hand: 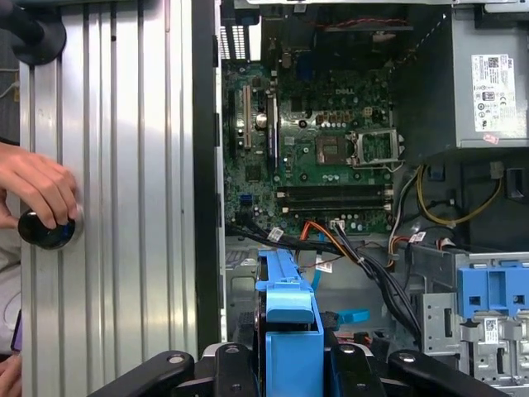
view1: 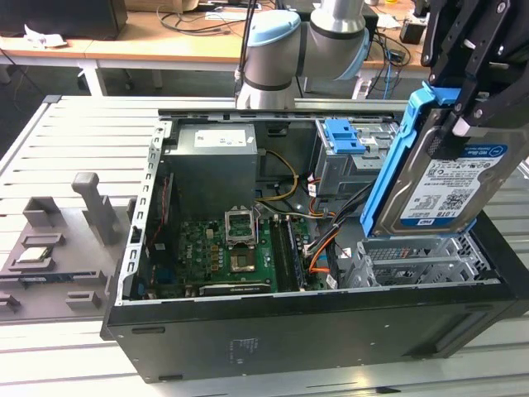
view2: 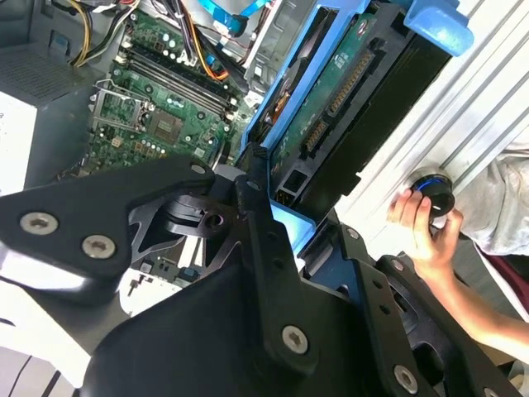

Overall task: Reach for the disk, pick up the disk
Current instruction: 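Pick up the disk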

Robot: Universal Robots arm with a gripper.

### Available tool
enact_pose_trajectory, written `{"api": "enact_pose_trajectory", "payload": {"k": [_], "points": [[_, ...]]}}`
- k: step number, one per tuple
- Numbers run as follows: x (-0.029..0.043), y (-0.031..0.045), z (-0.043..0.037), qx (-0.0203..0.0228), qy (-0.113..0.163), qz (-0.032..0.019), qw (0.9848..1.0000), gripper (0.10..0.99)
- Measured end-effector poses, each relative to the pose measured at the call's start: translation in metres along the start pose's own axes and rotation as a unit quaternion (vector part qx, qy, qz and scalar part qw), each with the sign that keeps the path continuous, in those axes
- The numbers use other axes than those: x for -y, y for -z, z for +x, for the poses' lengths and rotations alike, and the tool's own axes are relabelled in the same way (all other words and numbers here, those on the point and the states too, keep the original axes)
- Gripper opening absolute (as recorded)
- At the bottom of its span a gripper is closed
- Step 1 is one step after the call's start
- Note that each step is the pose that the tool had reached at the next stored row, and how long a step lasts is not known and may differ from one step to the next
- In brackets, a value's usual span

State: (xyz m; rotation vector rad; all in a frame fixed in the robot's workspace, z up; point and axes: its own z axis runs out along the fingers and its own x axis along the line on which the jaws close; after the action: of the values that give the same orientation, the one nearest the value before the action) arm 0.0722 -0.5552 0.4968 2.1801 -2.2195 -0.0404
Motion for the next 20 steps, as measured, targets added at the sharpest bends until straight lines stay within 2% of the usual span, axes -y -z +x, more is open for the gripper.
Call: {"api": "enact_pose_trajectory", "payload": {"k": [20], "points": [[0.0129,-0.0083,-0.0003,0.0000,0.000,0.0000,1.0000,0.365]]}}
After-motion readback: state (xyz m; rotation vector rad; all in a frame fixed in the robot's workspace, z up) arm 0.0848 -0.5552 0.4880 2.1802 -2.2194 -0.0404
